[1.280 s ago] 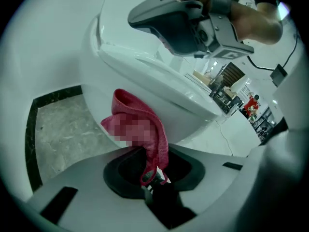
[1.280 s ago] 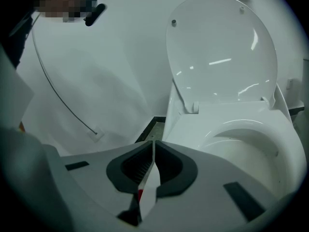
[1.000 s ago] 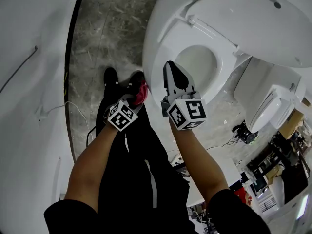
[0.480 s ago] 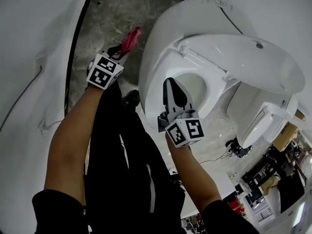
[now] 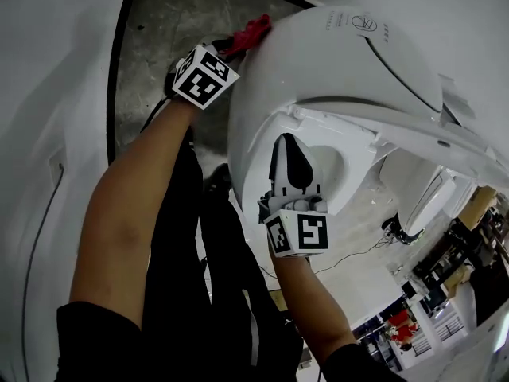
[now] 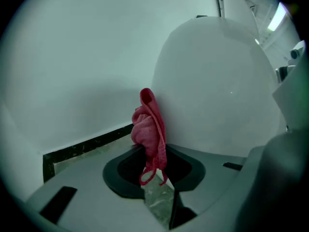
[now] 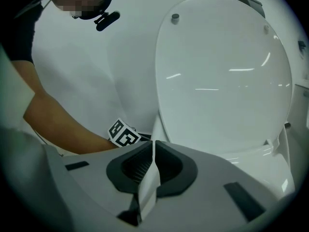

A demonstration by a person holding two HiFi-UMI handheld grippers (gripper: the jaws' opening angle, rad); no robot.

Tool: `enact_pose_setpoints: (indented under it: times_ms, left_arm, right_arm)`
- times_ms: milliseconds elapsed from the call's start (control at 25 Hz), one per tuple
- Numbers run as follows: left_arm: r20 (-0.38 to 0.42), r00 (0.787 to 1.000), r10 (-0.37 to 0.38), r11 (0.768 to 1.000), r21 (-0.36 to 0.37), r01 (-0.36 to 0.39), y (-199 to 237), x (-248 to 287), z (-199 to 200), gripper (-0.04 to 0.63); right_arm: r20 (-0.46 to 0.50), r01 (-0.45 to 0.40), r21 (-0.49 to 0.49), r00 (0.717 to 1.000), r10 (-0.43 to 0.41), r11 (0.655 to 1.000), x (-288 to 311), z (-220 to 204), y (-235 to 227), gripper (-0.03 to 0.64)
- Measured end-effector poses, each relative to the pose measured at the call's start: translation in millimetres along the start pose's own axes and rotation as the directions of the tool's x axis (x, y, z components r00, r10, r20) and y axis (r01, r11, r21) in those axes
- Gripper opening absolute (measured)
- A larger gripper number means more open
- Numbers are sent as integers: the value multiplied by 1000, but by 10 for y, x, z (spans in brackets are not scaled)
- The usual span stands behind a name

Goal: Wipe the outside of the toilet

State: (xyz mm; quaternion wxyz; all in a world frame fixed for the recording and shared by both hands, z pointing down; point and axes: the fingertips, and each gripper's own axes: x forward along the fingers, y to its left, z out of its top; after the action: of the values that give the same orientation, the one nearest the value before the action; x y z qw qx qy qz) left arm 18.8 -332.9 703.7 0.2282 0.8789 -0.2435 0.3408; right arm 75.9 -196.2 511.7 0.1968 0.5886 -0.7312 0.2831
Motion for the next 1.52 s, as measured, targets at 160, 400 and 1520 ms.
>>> enact_pose_setpoints:
  times_ms: [160, 400, 1520]
  left_arm:
    - [-2, 999, -38, 998, 40, 38, -28, 81, -3, 107]
    - [38, 999, -31, 999, 29, 30, -195, 38, -79, 104]
    - [-117, 992, -55, 972, -233, 26, -2611, -704, -2197, 101]
  right_arm:
    - [-11, -3, 2, 1000, 3, 1000, 46, -10, 48, 40]
    - [-58, -29, -13, 998, 28, 999, 72, -145, 200, 40]
    - [-188, -224, -71, 960, 208, 972, -740, -1051, 489, 40]
